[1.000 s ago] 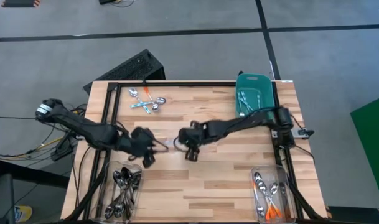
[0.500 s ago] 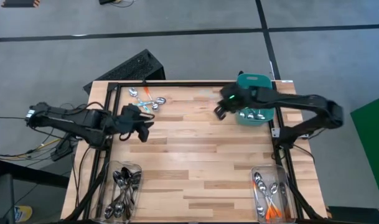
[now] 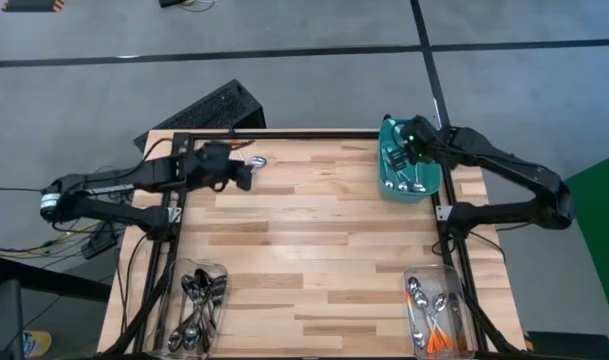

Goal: Sort silverware by color (type)
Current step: Put the blue spoon into the blue bin, then put the orange spoon into the right transparent bin

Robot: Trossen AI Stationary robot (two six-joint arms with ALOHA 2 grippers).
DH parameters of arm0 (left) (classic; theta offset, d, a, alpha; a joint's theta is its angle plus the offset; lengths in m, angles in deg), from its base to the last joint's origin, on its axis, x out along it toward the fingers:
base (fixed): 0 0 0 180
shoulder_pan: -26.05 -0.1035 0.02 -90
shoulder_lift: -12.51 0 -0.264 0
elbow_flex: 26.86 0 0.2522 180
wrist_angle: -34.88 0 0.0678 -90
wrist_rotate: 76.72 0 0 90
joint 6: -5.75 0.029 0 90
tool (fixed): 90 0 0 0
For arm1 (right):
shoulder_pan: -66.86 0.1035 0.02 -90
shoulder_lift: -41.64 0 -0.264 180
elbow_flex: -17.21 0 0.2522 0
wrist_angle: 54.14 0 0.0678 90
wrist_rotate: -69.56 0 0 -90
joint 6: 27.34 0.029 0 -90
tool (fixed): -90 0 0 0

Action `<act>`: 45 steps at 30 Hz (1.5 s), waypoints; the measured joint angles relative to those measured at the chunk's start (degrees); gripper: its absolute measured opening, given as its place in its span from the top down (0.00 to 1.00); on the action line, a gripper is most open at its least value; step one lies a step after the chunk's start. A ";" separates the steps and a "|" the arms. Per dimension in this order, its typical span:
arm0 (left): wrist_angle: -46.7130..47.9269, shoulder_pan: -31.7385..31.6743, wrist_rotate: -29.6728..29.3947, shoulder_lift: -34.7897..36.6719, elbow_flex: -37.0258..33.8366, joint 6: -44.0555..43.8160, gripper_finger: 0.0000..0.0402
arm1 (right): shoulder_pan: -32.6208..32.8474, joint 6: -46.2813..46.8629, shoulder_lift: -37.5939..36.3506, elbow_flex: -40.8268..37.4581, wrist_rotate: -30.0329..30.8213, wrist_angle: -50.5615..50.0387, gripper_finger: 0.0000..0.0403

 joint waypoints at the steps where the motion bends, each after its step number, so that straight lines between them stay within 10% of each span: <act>1: -0.95 -0.96 0.02 -0.65 -0.01 -0.49 0.64 | -0.85 0.02 0.29 0.00 0.00 -1.24 0.92; 17: -7.52 -19.51 19.88 -14.52 -0.01 12.92 0.56 | -3.02 4.36 0.31 -0.02 -3.40 -3.74 0.38; 32: -18.23 -30.96 30.62 -18.05 0.02 29.95 0.56 | 3.50 4.47 1.44 0.04 -20.92 13.53 0.37; 45: -15.20 -34.02 33.31 -30.23 0.36 29.20 0.56 | 5.44 4.34 6.03 0.07 -21.29 25.92 0.41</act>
